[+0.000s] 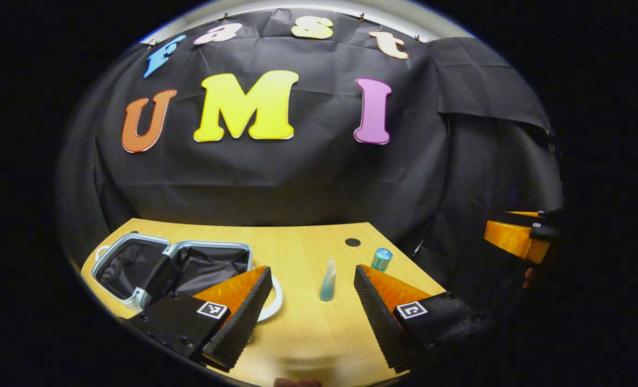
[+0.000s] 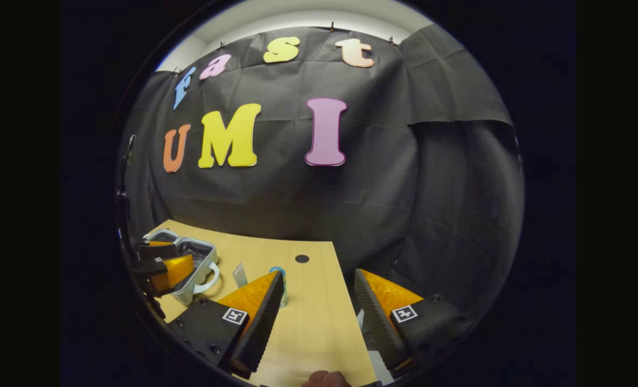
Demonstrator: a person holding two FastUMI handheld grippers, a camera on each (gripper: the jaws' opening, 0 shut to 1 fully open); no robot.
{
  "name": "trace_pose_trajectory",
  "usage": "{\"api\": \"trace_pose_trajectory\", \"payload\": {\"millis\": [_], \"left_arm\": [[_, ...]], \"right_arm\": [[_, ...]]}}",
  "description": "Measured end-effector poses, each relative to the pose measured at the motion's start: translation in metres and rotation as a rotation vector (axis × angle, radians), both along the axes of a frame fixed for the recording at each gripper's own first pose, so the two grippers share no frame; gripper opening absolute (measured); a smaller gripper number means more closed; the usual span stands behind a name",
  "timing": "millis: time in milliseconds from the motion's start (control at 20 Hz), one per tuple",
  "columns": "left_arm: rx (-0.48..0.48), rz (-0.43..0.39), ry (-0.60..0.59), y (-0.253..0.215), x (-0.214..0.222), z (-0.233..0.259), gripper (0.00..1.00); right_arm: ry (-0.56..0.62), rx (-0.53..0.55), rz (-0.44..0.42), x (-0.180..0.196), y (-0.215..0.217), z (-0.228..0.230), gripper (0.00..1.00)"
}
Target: First open the suitcase, pack the skin care products into it, and then close the suitcase.
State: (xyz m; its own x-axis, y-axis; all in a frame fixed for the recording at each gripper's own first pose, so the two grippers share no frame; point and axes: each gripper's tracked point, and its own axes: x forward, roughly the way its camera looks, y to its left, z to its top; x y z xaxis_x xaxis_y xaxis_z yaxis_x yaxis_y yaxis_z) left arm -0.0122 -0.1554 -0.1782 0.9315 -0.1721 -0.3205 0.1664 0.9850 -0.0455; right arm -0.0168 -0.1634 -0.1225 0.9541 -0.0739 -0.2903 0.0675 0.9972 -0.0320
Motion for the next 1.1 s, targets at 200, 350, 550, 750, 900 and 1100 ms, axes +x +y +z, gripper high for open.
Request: {"api": "trace_pose_trajectory", "payload": {"millis": [200,350,550,750,900,1100], "left_arm": [[-0.007,-0.028,0.068,-0.023,0.023,-0.044,0.98],[0.003,-0.029,0.132,-0.026,0.040,-0.083,0.98],[0.004,-0.023,0.186,-0.033,0.072,-0.127,0.99],[0.020,-0.026,0.227,-0.036,0.094,-0.157,0.98],[0.012,-0.007,0.283,-0.036,0.102,-0.179,0.98],[0.005,-0.031,0.293,-0.042,0.110,-0.183,0.81]], "right_arm": [[0.048,-0.011,-0.017,-0.005,-0.016,-0.015,0.77],[0.081,-0.012,-0.051,-0.010,-0.031,-0.027,0.77],[0.126,-0.018,-0.084,-0.016,-0.046,-0.040,0.77],[0.150,-0.030,-0.116,-0.019,-0.061,-0.042,0.78],[0.157,-0.032,-0.133,-0.019,-0.068,-0.041,0.79],[0.163,-0.031,-0.145,-0.017,-0.070,-0.042,0.78]]}}
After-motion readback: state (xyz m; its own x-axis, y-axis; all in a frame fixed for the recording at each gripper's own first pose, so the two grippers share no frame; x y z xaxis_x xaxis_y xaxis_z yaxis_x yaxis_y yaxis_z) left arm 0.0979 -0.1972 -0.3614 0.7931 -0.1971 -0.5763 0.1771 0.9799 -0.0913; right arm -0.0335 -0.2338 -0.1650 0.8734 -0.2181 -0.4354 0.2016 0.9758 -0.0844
